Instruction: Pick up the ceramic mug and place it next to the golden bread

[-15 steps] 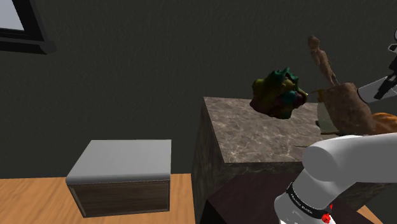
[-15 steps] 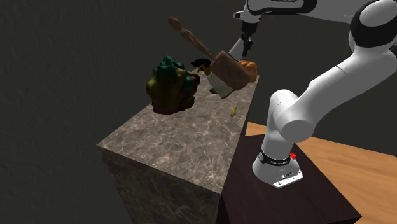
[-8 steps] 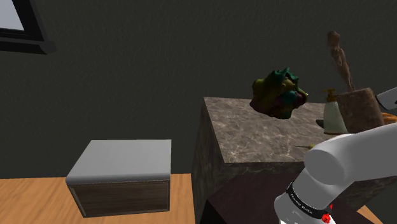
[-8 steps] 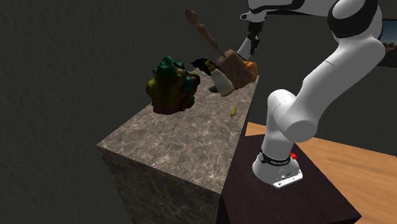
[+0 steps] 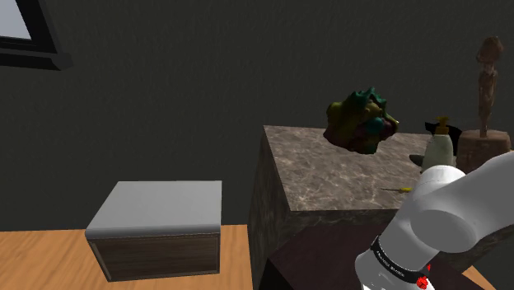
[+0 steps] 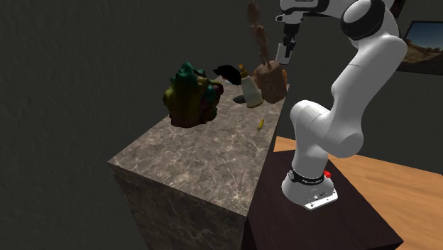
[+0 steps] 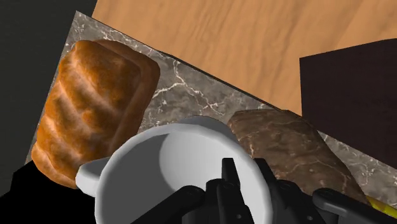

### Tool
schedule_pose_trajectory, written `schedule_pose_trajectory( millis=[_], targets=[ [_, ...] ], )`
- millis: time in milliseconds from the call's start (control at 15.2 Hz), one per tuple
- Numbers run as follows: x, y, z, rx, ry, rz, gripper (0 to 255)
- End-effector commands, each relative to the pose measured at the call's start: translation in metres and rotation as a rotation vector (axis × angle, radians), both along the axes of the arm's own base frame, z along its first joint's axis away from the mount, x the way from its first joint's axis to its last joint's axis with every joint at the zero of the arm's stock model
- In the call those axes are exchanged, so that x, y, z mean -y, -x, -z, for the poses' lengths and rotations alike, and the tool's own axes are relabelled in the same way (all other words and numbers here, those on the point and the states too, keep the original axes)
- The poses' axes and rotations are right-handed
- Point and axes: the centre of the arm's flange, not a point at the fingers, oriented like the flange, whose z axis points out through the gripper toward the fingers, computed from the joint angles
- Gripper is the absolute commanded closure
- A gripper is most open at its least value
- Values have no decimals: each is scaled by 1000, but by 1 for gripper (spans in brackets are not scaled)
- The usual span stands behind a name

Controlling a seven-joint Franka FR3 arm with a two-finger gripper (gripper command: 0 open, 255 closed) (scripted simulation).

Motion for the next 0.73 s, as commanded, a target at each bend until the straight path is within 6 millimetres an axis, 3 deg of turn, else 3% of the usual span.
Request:
schedule_pose_trajectory(
  millis=[0,660],
  targets=[
    [9,7,6,-3,-1,0,255],
    [9,7,59,-3,-1,0,255]
  ],
)
